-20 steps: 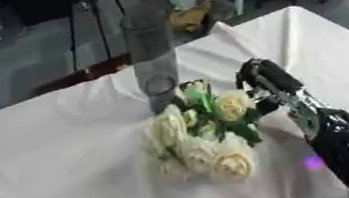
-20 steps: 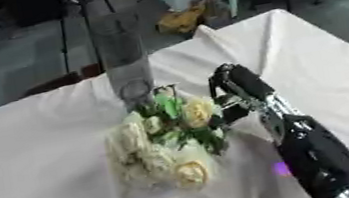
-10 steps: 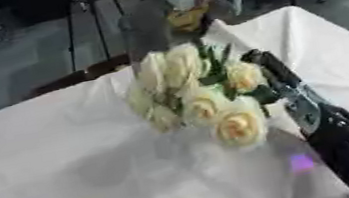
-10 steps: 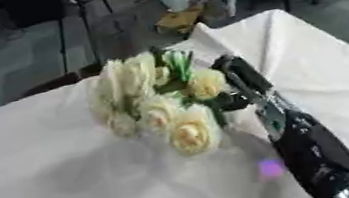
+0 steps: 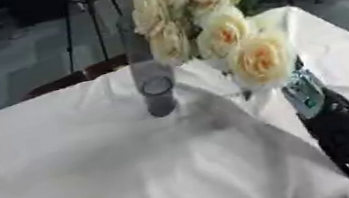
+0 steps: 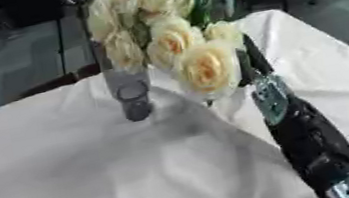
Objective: Arrange flowers into the vase.
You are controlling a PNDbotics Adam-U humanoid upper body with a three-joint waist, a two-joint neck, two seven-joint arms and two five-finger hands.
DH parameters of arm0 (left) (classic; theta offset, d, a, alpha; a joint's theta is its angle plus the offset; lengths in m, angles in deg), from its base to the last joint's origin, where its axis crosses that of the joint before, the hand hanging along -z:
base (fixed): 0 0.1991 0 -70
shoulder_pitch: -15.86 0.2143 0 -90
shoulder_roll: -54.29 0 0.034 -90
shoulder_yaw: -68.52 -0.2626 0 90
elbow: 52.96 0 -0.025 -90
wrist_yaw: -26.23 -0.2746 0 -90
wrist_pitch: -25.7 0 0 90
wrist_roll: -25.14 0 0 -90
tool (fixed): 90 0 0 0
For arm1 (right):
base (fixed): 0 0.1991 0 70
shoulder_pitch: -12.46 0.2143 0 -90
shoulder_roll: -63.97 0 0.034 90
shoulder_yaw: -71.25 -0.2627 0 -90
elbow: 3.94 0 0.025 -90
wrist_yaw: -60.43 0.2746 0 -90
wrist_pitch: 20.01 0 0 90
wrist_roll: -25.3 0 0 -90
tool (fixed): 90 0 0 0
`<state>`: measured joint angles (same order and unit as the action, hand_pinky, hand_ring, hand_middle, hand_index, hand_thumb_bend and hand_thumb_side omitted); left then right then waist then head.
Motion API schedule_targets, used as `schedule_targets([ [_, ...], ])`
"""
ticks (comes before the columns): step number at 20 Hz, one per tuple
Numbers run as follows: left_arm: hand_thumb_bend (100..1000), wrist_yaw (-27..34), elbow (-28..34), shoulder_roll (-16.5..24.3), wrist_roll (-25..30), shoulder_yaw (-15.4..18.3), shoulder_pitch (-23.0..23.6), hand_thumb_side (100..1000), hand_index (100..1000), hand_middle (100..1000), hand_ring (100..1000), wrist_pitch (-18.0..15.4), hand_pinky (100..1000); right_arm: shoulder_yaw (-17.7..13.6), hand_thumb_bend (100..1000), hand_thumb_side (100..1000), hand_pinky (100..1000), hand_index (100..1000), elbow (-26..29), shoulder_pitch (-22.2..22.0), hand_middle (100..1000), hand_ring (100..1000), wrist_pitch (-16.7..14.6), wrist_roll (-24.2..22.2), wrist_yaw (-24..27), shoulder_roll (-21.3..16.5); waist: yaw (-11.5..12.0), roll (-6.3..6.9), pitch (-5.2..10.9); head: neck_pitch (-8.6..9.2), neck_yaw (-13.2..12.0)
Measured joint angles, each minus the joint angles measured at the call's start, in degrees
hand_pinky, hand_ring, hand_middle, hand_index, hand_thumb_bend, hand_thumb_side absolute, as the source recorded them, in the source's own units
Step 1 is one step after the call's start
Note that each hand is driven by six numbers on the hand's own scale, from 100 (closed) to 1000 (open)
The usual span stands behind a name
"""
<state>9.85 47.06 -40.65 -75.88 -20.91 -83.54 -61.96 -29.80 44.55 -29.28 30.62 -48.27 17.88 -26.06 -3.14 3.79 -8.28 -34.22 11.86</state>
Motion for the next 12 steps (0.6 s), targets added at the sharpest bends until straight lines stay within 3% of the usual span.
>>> schedule_targets([
  [7, 329, 0.00, 0.00, 0.00, -0.02, 0.00, 0.18, 782, 726, 624, 698, -0.01, 489, -1.46, 530, 1000, 100, 127, 2.51, 3.11, 100, 100, 3.87, -2.96, 6.08, -1.14, -0.03, -0.02, 0.17, 0.00, -0.04],
  [12, 329, 0.00, 0.00, 0.00, -0.08, 0.00, 0.27, 782, 725, 624, 698, -0.06, 489, -1.80, 446, 1000, 100, 100, 3.67, 5.17, 100, 100, 6.48, -5.79, 8.43, -1.72, 0.00, -0.02, 0.18, 0.00, -0.07],
])
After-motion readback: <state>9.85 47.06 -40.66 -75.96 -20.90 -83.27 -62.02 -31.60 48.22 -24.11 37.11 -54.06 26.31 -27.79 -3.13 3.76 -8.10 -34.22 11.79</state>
